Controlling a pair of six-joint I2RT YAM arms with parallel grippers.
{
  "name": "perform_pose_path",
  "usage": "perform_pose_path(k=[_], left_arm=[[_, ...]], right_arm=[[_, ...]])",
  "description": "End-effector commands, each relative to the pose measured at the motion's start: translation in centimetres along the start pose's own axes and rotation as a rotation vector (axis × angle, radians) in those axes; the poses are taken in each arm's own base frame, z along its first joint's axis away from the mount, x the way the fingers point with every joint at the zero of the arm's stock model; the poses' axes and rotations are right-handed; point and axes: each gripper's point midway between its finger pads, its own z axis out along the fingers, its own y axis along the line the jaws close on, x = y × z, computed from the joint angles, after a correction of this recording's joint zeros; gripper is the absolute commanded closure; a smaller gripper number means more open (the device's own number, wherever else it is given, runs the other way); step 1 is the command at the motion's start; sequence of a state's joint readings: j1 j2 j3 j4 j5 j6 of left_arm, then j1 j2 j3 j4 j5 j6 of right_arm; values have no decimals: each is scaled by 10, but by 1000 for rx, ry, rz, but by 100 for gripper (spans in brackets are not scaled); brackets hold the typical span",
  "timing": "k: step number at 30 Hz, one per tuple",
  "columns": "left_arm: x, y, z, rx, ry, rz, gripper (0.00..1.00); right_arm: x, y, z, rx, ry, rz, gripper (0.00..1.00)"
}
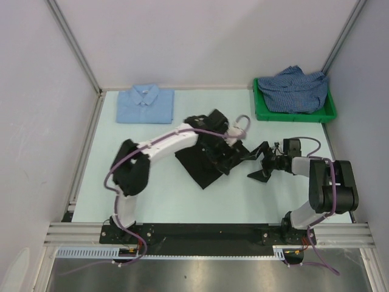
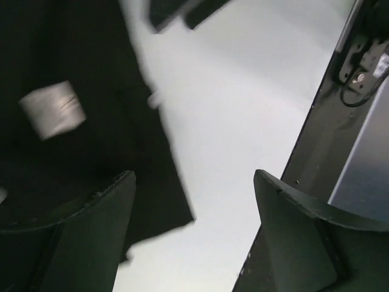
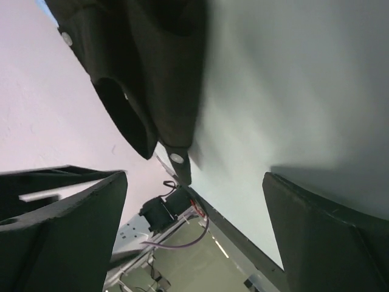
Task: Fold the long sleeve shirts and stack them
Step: Fold the shirt
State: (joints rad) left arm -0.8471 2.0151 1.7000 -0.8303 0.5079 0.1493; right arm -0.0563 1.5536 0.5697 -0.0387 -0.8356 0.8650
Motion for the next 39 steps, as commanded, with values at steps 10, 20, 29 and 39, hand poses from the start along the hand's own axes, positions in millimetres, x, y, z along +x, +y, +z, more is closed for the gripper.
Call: perform_pose_path(k=[10, 20, 29, 39], left_arm=[[34, 104, -153, -189, -410, -262, 16], [79, 121, -176, -238, -453, -332, 19], [101, 122, -194, -184, -512, -362, 20], [142, 132, -198, -320, -515, -485, 23]], right_arm=[[-13, 47, 84, 21, 2, -104, 8], [23, 6, 90, 122, 325, -400, 100], [48, 0, 43, 52, 888, -861, 100], [36, -10, 78, 161, 1402, -1783, 100]])
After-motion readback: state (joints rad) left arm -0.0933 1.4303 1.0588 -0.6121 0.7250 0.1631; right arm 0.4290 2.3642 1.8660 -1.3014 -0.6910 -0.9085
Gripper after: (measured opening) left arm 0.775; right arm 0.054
